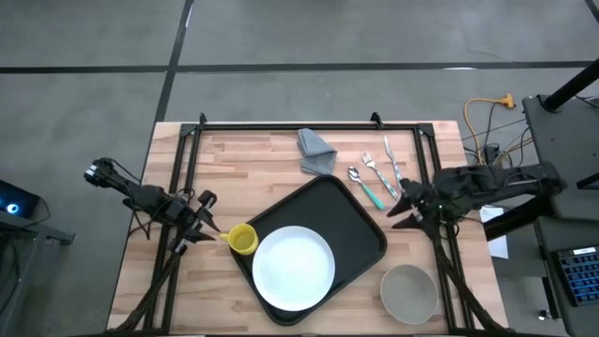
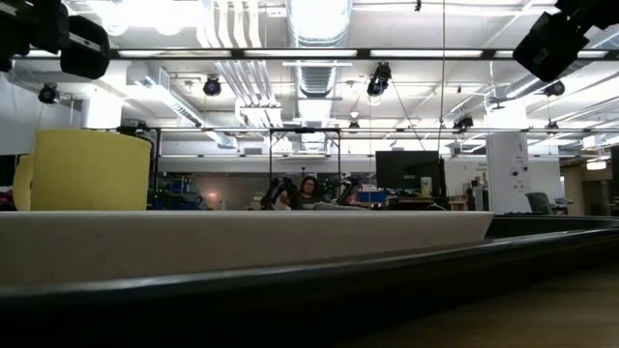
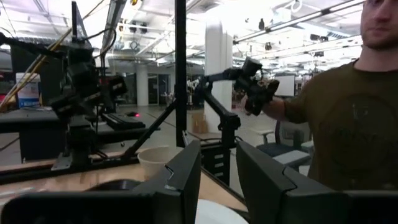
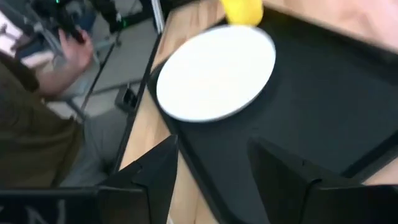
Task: Set up tray
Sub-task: Put the gray bowl on top of the white plate
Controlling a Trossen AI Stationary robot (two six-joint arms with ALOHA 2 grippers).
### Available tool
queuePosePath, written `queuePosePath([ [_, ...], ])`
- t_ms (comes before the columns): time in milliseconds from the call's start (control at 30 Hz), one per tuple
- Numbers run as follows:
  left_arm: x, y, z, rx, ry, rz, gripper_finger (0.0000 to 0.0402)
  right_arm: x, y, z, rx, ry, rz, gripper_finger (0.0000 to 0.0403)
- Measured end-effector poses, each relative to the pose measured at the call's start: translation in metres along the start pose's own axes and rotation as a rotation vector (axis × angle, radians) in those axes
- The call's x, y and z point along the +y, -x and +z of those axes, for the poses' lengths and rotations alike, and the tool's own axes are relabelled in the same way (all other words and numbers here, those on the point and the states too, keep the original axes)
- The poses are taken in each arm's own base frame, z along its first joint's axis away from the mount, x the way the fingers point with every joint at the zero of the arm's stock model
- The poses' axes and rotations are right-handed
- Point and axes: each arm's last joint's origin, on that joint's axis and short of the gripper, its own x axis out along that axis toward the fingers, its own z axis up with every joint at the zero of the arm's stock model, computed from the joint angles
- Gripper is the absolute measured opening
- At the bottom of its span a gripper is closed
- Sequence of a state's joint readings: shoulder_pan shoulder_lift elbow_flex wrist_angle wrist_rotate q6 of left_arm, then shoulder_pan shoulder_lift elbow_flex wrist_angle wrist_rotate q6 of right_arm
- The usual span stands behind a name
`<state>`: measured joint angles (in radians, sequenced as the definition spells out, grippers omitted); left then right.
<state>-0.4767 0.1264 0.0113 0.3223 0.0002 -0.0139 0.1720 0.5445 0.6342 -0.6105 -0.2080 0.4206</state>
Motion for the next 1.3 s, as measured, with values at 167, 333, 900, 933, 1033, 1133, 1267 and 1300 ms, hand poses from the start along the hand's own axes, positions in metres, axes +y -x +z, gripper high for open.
queuePosePath([
  [167,0.000,-0.002,-0.004,0.038,0.009,0.001,0.0088,0.000,-0.012,0.004,0.142,-0.012,-0.026,0.0177],
  [333,0.000,-0.003,-0.009,0.095,0.059,0.003,0.0088,-0.002,-0.021,0.002,0.229,-0.039,-0.049,0.0171],
  [900,-0.022,0.015,0.000,0.043,0.076,-0.881,0.0088,-0.003,-0.029,-0.001,0.306,-0.109,-0.017,0.0168],
  [933,-0.022,0.015,0.001,0.037,0.080,-0.860,0.0088,-0.004,-0.029,-0.001,0.307,-0.110,-0.017,0.0167],
  [1033,-0.019,0.015,-0.004,0.084,0.118,-0.702,0.0088,-0.003,-0.030,-0.002,0.314,-0.117,-0.019,0.0167],
  [1133,-0.016,0.013,-0.007,0.109,0.129,-0.584,0.0088,-0.002,-0.033,-0.003,0.331,-0.112,-0.014,0.0167],
  [1267,-0.015,0.012,-0.009,0.124,0.133,-0.550,0.0088,0.002,-0.038,-0.005,0.366,-0.102,-0.004,0.0167],
  [1300,-0.015,0.012,-0.009,0.123,0.132,-0.548,0.0088,0.003,-0.040,-0.006,0.380,-0.097,-0.001,0.0167],
])
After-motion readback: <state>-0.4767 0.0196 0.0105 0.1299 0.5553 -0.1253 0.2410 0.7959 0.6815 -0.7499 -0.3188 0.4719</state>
